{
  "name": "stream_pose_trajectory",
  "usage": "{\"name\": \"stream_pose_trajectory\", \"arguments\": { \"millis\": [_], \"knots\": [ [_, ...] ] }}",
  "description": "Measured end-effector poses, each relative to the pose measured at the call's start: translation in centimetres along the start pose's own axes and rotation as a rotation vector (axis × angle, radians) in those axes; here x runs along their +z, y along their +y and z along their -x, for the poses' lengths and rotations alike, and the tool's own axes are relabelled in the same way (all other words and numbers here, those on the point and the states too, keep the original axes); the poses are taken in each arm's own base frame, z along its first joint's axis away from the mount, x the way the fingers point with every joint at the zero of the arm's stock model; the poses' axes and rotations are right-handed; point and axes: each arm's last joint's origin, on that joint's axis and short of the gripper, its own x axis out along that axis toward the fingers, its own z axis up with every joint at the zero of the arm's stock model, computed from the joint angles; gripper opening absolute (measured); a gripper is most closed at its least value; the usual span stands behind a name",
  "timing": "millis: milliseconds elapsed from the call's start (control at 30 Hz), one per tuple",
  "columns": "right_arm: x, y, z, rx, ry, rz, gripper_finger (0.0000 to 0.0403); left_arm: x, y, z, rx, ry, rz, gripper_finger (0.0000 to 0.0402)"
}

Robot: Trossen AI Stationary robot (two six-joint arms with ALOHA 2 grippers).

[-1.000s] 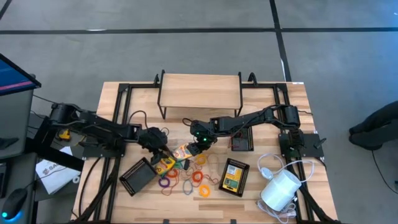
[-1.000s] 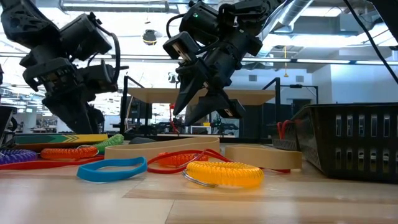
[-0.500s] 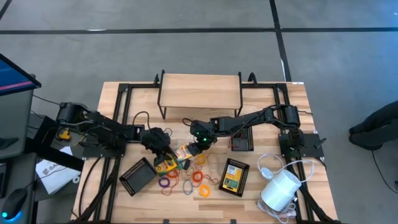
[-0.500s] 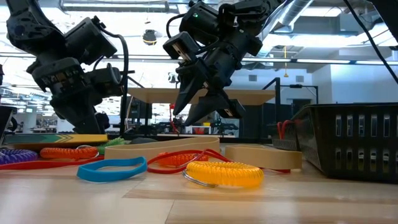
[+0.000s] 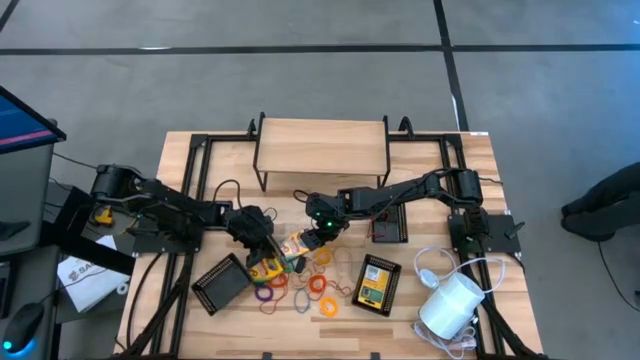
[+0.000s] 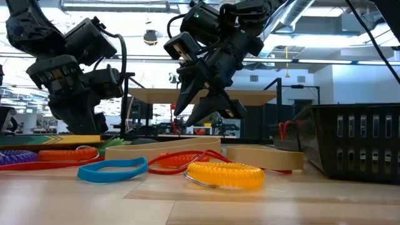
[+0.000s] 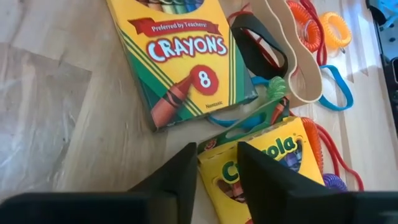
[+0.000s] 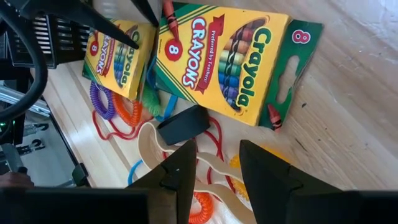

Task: Pick & Place Office Desk Supplies
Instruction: Put the left crayon box into the bottom right black bin

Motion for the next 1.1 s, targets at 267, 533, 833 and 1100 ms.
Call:
{"name": "stream_pose_trajectory", "arguments": {
  "millis": [267, 533, 833, 1100],
  "knots": [
    [-0.05, 0.03, -0.03, 0.000, 0.001, 0.001, 0.0120, 0.12, 0.10, 0.01, 0.043, -0.027, -0.004, 0.0086],
    [-0.08, 0.05, -0.03, 0.000, 0.001, 0.002, 0.0120, 0.18, 0.20, 0.02, 0.077, -0.044, -0.007, 0.0131],
    [-0.08, 0.05, -0.03, 0.000, 0.001, 0.005, 0.0120, 0.26, 0.16, 0.03, 0.075, -0.050, -0.009, 0.0187],
    [0.11, -0.09, 0.04, -0.001, -0.002, 0.001, 0.0120, 0.43, -0.05, 0.03, 0.023, -0.052, -0.015, 0.0190]
  ]
}}
